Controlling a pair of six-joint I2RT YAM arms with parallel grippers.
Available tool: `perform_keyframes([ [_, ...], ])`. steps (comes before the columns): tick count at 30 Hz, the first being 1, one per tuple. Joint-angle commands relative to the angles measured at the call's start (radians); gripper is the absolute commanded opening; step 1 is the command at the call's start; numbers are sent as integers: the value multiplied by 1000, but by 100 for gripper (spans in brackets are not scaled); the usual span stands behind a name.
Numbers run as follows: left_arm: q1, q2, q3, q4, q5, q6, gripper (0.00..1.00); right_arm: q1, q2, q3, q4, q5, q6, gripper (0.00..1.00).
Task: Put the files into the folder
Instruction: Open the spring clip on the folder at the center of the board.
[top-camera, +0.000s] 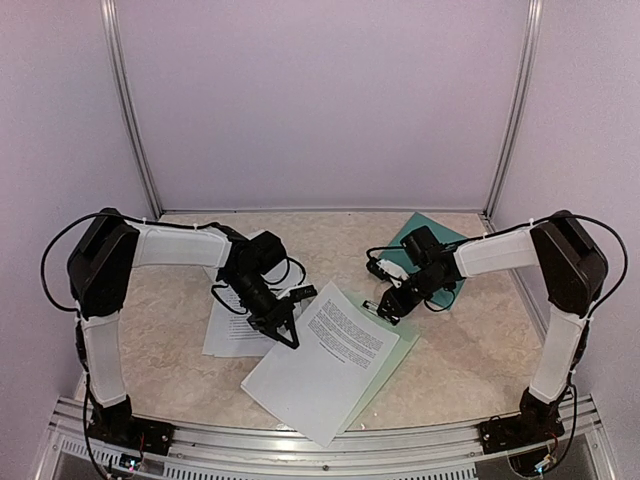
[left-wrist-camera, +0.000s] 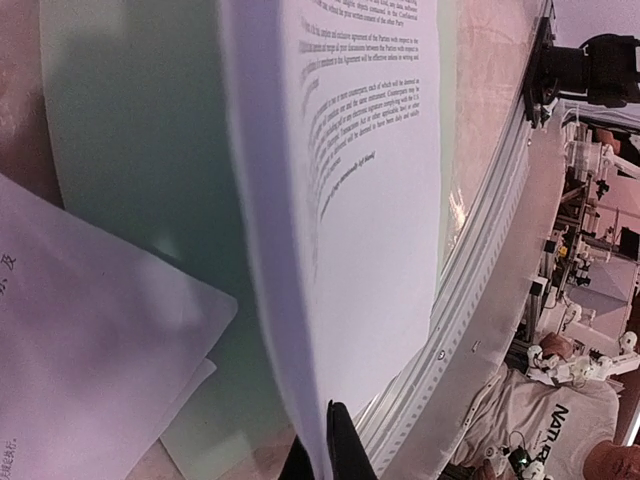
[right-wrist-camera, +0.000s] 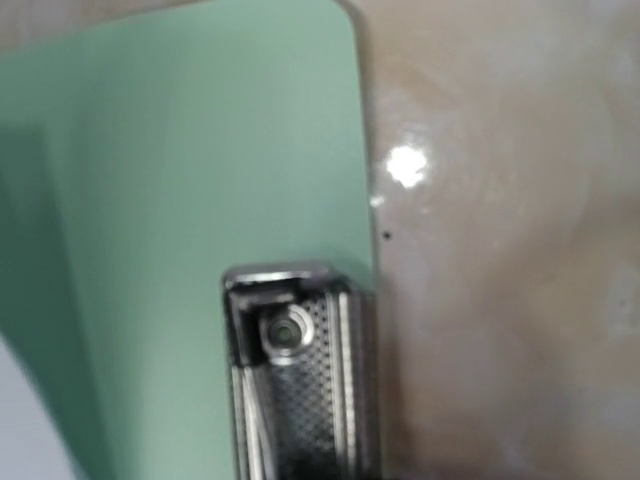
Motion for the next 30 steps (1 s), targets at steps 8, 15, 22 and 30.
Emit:
perform_keyframes([
  [8, 12, 87, 98, -55, 73, 51, 0, -6, 43, -6, -31, -93, 60, 0],
  [15, 20, 105, 83, -68, 80, 55, 0, -23, 45, -7, -37, -120, 60, 0],
  [22, 22, 129, 71, -56, 92, 49, 0, -41, 56, -10, -27, -164, 64, 0],
  [30, 25, 154, 66, -45, 109, 52, 0, -48, 57, -23, -13, -182, 73, 0],
])
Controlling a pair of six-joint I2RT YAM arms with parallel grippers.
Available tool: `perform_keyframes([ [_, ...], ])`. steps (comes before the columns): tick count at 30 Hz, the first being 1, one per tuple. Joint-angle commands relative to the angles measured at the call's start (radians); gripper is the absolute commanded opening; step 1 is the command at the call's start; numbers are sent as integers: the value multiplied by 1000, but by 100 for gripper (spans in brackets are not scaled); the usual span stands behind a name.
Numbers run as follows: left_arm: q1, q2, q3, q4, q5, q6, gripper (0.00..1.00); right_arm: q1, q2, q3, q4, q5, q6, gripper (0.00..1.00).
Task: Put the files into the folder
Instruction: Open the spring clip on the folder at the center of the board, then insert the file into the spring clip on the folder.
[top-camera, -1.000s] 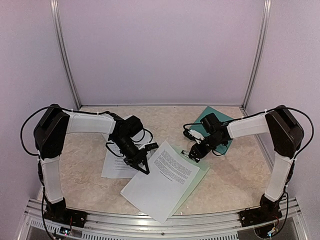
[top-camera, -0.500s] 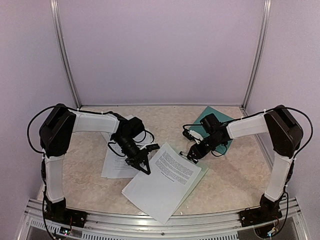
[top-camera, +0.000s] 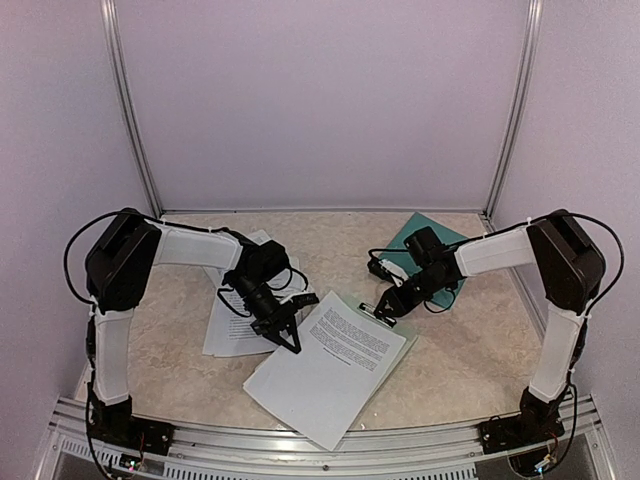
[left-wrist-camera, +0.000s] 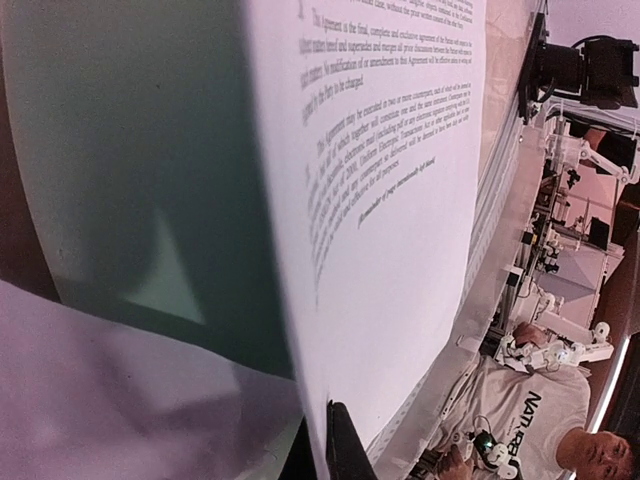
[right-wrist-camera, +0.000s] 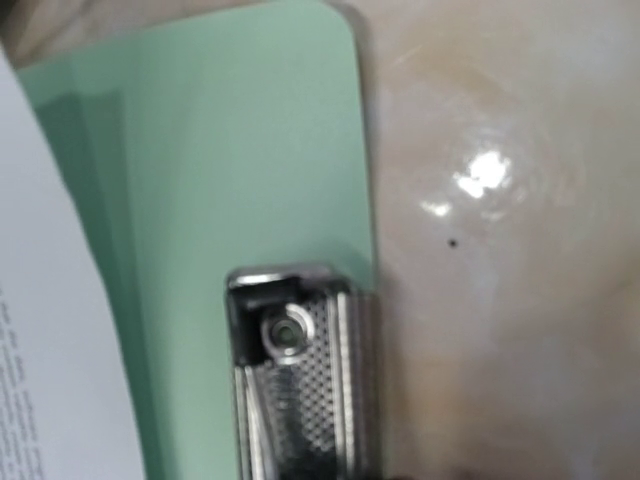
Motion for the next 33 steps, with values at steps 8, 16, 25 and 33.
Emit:
perform_keyframes([
  [8, 10, 58, 1, 7, 48, 13, 0, -12, 39, -43, 0, -57, 29, 0],
  [16, 16, 102, 41, -12, 72, 16, 0, -13, 46, -55, 17, -64, 66, 0],
  [25, 37, 155, 98, -59, 84, 31, 0, -15, 53, -59, 28, -81, 66, 0],
  [33, 43, 177, 117, -92, 68, 28, 0, -15, 36, -43, -6, -39, 42, 0],
])
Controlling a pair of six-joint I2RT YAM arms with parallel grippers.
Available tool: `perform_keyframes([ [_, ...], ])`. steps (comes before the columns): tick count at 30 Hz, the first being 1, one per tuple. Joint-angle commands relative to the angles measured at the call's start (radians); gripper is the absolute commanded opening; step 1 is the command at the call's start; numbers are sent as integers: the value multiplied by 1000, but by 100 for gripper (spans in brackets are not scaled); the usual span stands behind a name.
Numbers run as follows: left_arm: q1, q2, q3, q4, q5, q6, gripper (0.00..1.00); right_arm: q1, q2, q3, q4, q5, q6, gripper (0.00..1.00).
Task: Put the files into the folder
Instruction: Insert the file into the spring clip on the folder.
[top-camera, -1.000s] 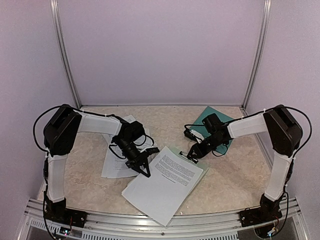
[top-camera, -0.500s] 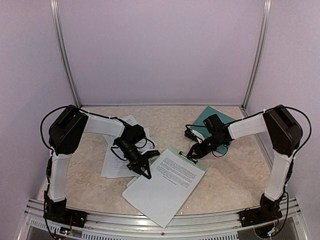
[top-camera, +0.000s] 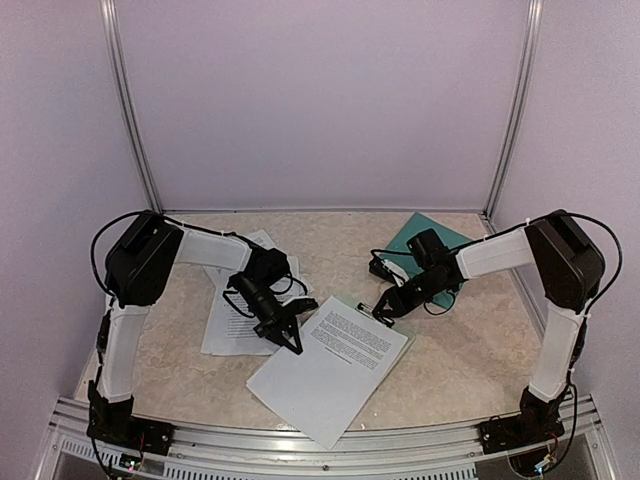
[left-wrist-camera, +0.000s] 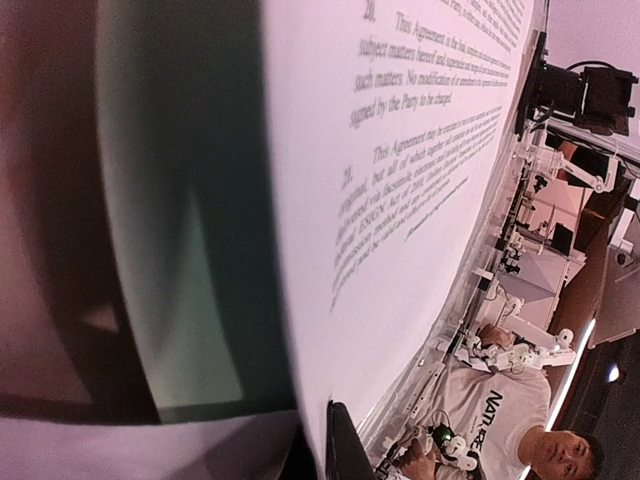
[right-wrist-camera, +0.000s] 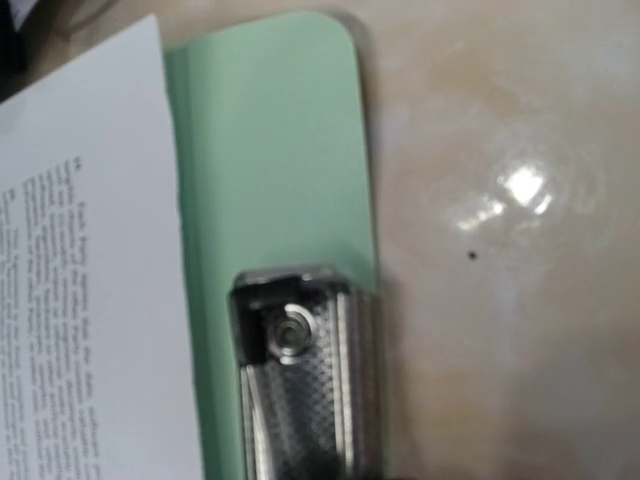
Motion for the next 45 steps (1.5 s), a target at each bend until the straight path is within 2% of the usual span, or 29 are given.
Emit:
perform_keyframes([
  [1, 4, 36, 36, -50, -10, 20, 0, -6, 26, -13, -77, 36, -7, 0],
  [19, -1, 88, 142, -171, -55, 29, 0, -1, 24, -11, -85, 71, -43, 0],
  [45, 3, 147, 242, -232, -48, 38, 0, 11, 23, -8, -96, 99, -52, 0],
])
